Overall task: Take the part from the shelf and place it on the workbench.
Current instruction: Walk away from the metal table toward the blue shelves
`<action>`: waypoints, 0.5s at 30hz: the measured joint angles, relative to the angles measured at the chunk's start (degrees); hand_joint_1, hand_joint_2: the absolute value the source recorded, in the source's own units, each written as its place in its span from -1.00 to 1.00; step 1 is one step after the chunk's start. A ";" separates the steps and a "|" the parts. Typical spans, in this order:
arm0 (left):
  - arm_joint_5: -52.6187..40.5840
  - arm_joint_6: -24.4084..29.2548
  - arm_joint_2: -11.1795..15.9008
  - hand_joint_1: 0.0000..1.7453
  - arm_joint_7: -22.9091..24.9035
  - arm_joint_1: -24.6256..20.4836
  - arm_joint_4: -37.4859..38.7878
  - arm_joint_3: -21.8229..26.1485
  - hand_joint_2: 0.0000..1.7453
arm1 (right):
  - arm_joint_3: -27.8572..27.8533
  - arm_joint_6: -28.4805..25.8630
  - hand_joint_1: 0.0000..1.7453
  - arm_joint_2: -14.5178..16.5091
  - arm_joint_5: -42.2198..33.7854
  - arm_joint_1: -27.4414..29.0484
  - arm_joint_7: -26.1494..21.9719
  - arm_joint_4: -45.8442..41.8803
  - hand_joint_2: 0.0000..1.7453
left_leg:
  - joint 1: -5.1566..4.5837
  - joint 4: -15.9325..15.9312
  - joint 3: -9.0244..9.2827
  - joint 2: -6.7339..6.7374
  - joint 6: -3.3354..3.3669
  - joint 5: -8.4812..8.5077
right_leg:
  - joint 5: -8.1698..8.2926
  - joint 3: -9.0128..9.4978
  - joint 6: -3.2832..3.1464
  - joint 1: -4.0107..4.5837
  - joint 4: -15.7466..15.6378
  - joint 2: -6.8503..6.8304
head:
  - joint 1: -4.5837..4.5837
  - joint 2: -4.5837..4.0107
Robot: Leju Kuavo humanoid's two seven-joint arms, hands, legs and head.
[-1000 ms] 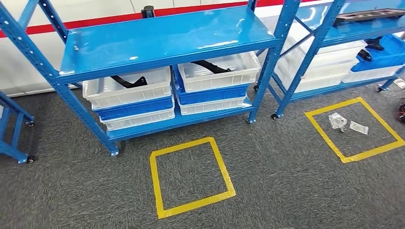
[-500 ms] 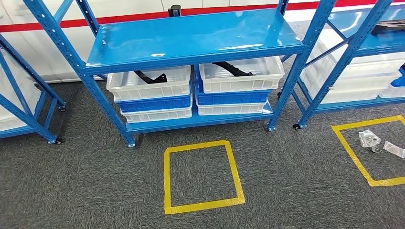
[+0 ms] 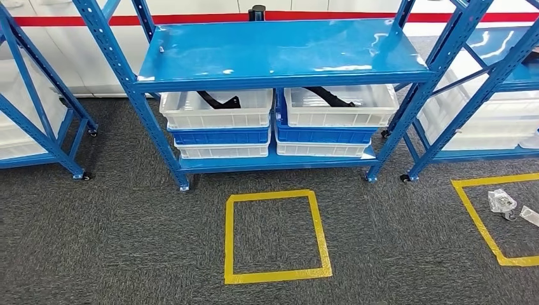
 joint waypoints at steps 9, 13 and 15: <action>-0.05 0.03 0.05 -1.00 0.28 0.06 0.01 0.18 1.00 | -0.01 -1.13 -1.00 0.95 -0.28 0.44 0.76 0.29 1.00 | -0.37 1.23 0.10 -1.16 -0.03 -1.11 | 7.53 6.58 1.28 -1.01 -15.37 0.30 | 0.17 0.00; -0.05 0.10 0.04 -1.00 0.46 0.07 0.01 0.21 1.00 | -0.04 -2.52 -1.00 1.66 -0.62 0.54 2.65 0.73 1.00 | -0.27 0.87 0.39 -1.15 0.74 -0.92 | 7.47 6.63 1.04 -0.63 -15.36 0.33 | 0.19 0.00; -0.05 0.16 0.03 -1.00 0.67 0.08 0.01 0.21 1.00 | -0.04 -2.93 -1.00 2.33 -0.44 0.72 3.67 1.19 1.00 | -0.17 0.72 0.45 -1.15 0.47 -0.86 | 7.43 6.62 0.61 -0.45 -15.34 0.32 | 0.19 0.00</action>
